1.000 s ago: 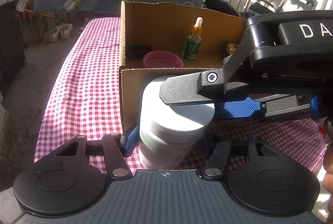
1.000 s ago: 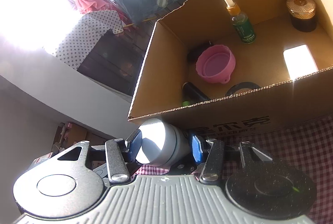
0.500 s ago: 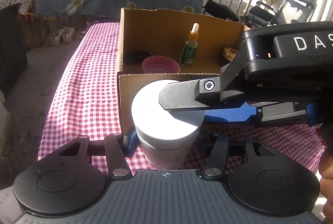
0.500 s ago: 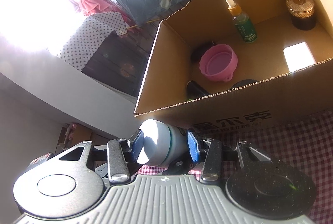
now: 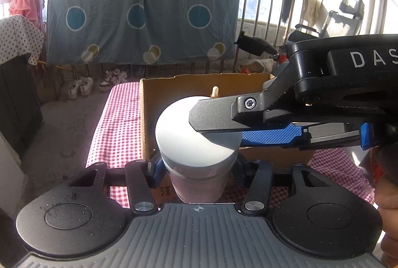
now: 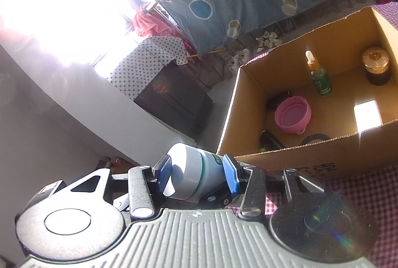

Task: Organize rigid objects
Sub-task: 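Lift the supplement bottle into the box and open the right gripper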

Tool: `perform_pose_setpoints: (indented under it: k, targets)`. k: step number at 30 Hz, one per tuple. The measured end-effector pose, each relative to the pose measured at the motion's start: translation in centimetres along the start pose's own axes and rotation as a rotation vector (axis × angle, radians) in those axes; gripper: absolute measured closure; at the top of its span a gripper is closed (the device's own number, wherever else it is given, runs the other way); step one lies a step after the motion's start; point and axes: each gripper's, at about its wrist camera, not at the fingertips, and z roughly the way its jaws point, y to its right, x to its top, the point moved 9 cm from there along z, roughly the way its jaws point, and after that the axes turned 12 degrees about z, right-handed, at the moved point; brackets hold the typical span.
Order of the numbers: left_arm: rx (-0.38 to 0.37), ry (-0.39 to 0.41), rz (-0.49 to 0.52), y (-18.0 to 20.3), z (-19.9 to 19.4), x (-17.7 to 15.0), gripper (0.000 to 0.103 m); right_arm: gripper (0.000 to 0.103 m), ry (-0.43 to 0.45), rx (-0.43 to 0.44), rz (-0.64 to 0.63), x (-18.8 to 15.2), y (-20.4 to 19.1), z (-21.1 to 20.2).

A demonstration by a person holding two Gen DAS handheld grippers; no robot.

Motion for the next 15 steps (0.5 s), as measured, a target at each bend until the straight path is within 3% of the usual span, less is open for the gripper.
perform_pose_setpoints:
  k: [8,15]
  targets:
    - [-0.041,0.074,0.096,2.3,2.0,7.2,0.051,0.053,0.114,0.010,-0.051,6.7,-0.9,-3.6]
    - [-0.175,0.012,0.106,6.4,8.1,9.8,0.051,0.053,0.155,-0.076,0.034,12.5,5.2,-4.4]
